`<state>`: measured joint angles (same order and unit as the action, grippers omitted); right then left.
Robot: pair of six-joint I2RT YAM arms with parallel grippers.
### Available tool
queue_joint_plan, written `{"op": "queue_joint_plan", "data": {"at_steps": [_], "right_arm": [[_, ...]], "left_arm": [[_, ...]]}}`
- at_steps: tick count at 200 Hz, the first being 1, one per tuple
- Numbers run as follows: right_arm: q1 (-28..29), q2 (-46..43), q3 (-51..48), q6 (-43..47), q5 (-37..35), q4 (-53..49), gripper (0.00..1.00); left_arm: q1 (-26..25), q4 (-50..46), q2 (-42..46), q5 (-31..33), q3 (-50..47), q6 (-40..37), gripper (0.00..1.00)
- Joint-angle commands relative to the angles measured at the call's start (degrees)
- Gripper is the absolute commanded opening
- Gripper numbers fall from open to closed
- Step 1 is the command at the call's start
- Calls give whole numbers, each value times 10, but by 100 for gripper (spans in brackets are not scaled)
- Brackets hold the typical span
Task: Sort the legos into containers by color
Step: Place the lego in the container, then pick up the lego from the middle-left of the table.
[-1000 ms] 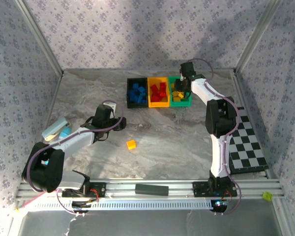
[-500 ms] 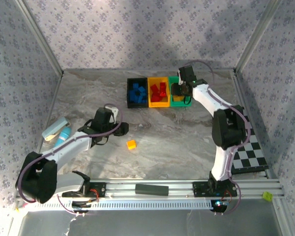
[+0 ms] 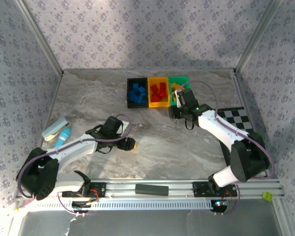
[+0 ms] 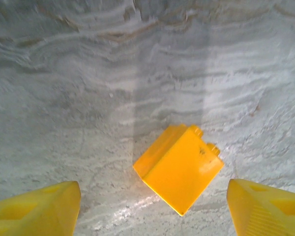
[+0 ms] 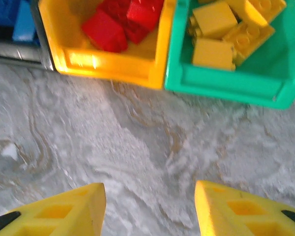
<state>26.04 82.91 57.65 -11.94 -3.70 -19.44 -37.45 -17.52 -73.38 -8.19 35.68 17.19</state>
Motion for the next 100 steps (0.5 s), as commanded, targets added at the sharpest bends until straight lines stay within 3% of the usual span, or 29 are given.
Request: {"op": "queue_joint_plan", "data": {"at_steps": [1, 100], "right_arm": [[0, -44, -32, 9, -20, 2, 53], [-1, -53, -108, 8, -4, 49, 53]], "left_arm": [[-19, -27, -16, 2, 30, 7, 78], [-70, -16, -120, 64, 83, 33, 76]]}}
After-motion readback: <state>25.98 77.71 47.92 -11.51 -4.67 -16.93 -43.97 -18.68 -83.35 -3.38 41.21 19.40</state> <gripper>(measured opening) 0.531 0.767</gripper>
